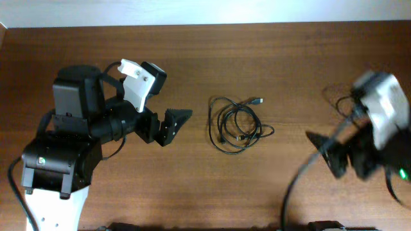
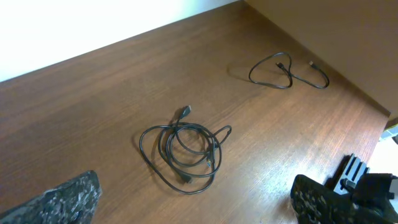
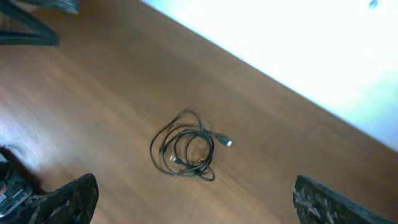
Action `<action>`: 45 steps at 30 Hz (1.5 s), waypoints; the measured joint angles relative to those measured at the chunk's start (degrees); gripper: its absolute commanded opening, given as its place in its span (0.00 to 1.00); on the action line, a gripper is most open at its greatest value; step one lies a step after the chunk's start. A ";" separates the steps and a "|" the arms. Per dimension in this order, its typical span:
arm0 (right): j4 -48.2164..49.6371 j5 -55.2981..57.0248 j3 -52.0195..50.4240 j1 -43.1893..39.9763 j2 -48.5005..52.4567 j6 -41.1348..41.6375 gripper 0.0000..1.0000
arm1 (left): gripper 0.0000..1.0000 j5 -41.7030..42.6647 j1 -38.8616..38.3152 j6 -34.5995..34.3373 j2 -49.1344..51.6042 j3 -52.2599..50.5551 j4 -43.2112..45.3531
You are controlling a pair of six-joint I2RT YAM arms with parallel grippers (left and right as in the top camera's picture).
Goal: Untangle cables
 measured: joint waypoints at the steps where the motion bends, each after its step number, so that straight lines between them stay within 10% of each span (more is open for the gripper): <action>1: -0.42 0.00 0.09 0.00 -1.05 0.02 0.99 | 0.99 -0.17 0.00 0.00 0.00 0.00 0.26; 13: 28.70 2.67 -57.61 0.04 1.53 2.99 0.99 | 0.99 -0.83 0.00 0.00 -0.11 0.13 0.07; 22: 46.45 2.62 -61.68 0.04 25.14 -3.37 0.84 | 0.99 -0.83 0.00 -0.02 -0.11 0.13 0.22; 36: 57.81 2.60 -64.52 3.17 27.19 -4.50 0.75 | 0.99 -0.83 0.00 -0.02 -0.11 0.13 1.51; 38: 58.77 2.60 -65.83 5.01 27.30 -4.50 0.10 | 0.99 -0.83 0.00 0.00 -0.11 0.13 1.51; 45: 61.40 2.62 -66.69 5.73 27.34 -4.44 0.04 | 0.99 -0.83 0.00 0.00 -0.11 0.13 1.51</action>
